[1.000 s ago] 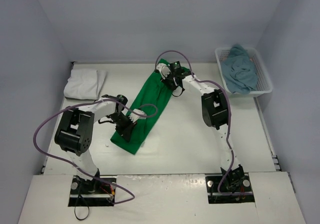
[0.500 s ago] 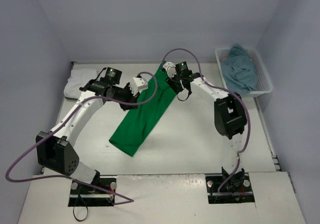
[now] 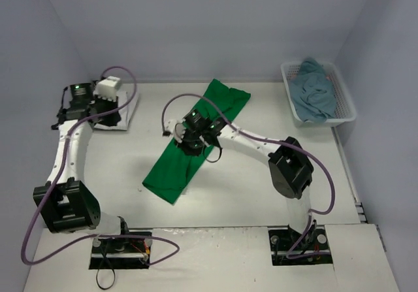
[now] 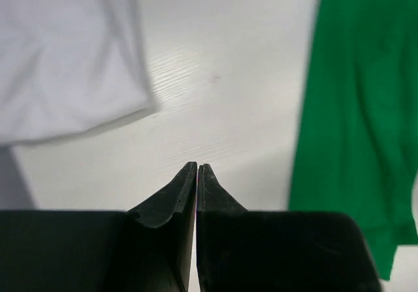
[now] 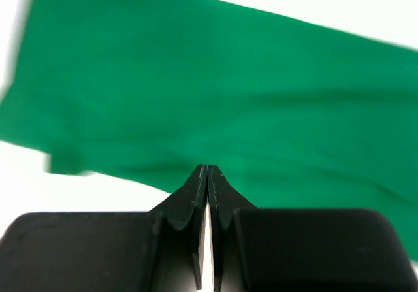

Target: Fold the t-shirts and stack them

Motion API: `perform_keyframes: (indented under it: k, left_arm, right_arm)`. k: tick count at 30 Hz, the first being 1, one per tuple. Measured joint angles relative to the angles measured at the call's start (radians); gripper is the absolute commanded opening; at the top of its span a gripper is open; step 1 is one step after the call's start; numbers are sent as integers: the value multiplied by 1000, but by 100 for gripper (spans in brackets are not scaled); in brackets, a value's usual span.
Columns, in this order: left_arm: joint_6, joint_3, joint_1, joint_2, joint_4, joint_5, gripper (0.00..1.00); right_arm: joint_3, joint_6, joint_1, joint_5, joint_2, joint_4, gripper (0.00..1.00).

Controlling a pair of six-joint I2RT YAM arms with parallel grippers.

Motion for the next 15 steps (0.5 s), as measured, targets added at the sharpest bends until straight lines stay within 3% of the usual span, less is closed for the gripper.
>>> perform_keyframes:
  k: [3, 6, 15]
  left_arm:
    - [-51, 0, 137, -28, 21, -5, 0]
    - [-86, 0, 204, -50, 29, 2, 0]
    - [-132, -72, 267, -53, 34, 47, 0]
  right_arm:
    - [1, 6, 84, -41, 28, -2, 0]
    - [1, 13, 127, -65, 56, -8, 0]
    - [-29, 25, 166, -84, 126, -3, 0]
